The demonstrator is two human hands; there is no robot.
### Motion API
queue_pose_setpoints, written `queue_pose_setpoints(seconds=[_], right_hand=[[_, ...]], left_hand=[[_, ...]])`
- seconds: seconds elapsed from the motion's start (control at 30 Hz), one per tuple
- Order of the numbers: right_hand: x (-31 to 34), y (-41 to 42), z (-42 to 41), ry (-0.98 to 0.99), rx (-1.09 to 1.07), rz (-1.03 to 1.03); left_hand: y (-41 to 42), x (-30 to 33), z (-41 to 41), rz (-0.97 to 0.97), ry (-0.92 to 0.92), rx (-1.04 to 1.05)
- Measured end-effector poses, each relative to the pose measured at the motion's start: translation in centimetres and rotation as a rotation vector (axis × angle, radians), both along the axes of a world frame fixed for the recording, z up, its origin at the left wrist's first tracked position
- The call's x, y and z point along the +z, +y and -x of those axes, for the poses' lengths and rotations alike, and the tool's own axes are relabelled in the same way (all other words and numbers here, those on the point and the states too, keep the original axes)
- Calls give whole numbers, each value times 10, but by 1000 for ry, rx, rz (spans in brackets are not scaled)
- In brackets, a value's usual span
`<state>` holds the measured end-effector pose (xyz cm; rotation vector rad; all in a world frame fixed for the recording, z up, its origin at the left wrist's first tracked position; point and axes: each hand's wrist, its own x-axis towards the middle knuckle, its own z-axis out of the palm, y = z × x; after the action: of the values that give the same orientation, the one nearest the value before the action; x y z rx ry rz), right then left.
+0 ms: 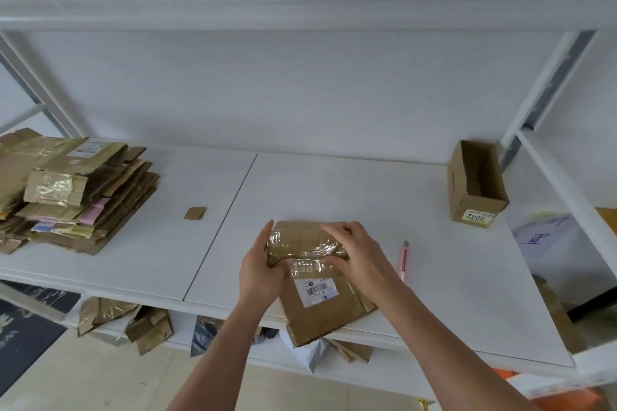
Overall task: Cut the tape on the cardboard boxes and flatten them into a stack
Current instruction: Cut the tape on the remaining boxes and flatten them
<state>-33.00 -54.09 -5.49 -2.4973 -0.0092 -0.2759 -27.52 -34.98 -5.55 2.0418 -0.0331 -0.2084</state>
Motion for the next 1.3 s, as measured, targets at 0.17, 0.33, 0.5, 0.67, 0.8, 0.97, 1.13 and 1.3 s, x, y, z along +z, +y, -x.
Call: queue_pose_setpoints(seconds=[0.17, 0.33, 0.5, 0.67, 0.8, 0.97, 1.13, 1.3], right_hand=[[7, 2, -6, 62, 54, 94], [10, 2, -7, 128, 66, 175], [11, 3, -8, 143, 66, 174], [18, 0, -15, 156, 104, 147], [19, -2, -18, 158, 136, 121], [19, 0, -20, 151, 137, 88], [23, -1, -22, 164, 114, 62], [22, -9, -20, 161, 48, -19]], left_hand=[[2, 0, -2, -7, 1, 13], [1, 3, -8, -52, -13, 11], [1, 4, -9, -66, -11, -11], [4, 2, -10, -15, -14, 11], [8, 0, -10, 51, -22, 9], [11, -2, -11, 190, 9, 2], [13, -2, -9, 249, 26, 7], [9, 3, -3, 349, 35, 100]])
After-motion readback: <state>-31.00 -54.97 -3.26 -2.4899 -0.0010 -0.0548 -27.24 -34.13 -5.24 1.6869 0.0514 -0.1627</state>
